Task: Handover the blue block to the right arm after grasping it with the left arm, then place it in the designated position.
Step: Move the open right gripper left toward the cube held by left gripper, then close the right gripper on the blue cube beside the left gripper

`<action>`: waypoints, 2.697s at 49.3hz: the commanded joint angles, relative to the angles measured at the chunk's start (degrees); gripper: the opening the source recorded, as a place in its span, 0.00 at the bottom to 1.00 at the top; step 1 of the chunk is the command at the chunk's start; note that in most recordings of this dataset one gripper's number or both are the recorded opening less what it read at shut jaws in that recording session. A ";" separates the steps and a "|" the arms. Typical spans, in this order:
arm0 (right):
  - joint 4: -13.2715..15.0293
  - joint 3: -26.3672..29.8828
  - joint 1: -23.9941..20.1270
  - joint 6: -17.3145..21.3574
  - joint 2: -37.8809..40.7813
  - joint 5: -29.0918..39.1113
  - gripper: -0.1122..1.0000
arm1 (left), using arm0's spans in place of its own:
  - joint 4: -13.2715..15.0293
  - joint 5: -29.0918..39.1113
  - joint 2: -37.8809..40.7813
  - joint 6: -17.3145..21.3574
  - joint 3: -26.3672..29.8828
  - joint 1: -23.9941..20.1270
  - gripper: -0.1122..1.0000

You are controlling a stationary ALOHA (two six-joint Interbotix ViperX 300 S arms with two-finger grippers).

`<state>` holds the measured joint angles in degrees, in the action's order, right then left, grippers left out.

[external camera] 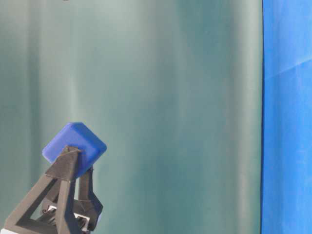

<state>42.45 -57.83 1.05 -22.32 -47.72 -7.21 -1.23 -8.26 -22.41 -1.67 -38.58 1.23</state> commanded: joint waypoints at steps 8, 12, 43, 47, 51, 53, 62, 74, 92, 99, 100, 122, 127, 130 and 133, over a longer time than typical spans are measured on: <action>-0.09 1.32 -0.09 0.09 0.26 -0.97 0.94 | 0.09 -0.62 -0.88 -0.09 0.62 -0.09 0.52; -0.09 1.32 -0.09 0.09 0.26 -0.97 0.94 | 0.09 -0.53 -0.88 -0.09 0.62 -0.09 0.52; 0.00 1.32 -0.18 0.09 0.35 -0.97 0.94 | 0.09 -0.53 -0.88 -0.09 0.62 -0.09 0.52; 0.00 1.32 -0.18 0.09 0.35 -0.97 0.94 | 0.09 -0.44 -0.88 -0.09 0.62 -0.09 0.52; -0.09 1.32 -0.18 0.09 0.35 -0.97 0.94 | 0.09 -0.53 -0.88 -0.09 0.62 -0.09 0.52; -0.09 1.41 -0.18 0.18 0.53 -0.97 0.94 | 0.09 -0.53 -0.88 -0.09 0.62 -0.09 0.52; -0.09 2.64 -0.18 0.18 2.64 -1.32 0.94 | 0.09 -0.44 -0.88 -0.09 0.62 -0.09 0.52; 0.00 8.00 -0.18 0.00 9.40 -3.34 0.94 | 0.09 -0.44 -0.79 -0.09 0.70 -0.09 0.52; 0.97 18.28 -0.18 -0.26 21.27 -3.60 0.94 | 0.09 -0.44 -0.62 -0.09 0.88 -0.09 0.52; 2.55 21.88 -0.18 -0.26 25.31 -3.78 0.94 | 0.09 -0.26 -0.62 -0.09 0.88 -0.09 0.52; 2.72 22.41 -0.18 -0.26 25.84 -3.87 0.94 | 0.09 -0.35 -0.62 -0.09 0.88 -0.09 0.52; 5.89 33.49 -0.18 -0.26 37.00 -4.66 0.94 | 0.09 -0.18 -0.53 -0.18 0.88 0.09 0.52; 6.33 34.45 -0.18 -0.26 37.79 -4.48 0.94 | 0.09 -0.18 -0.70 -0.18 0.79 0.18 0.52; 6.42 34.72 -0.09 -0.26 37.97 -4.39 0.94 | 0.09 -0.18 -0.70 -0.18 0.79 0.18 0.52; 6.42 34.63 -0.18 -0.26 37.97 -4.39 0.94 | 0.09 -0.18 -0.70 -0.18 0.79 0.18 0.52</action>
<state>48.87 -24.96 0.97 -22.76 -9.05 -11.34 -1.23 -8.17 -22.41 -1.76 -38.58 1.32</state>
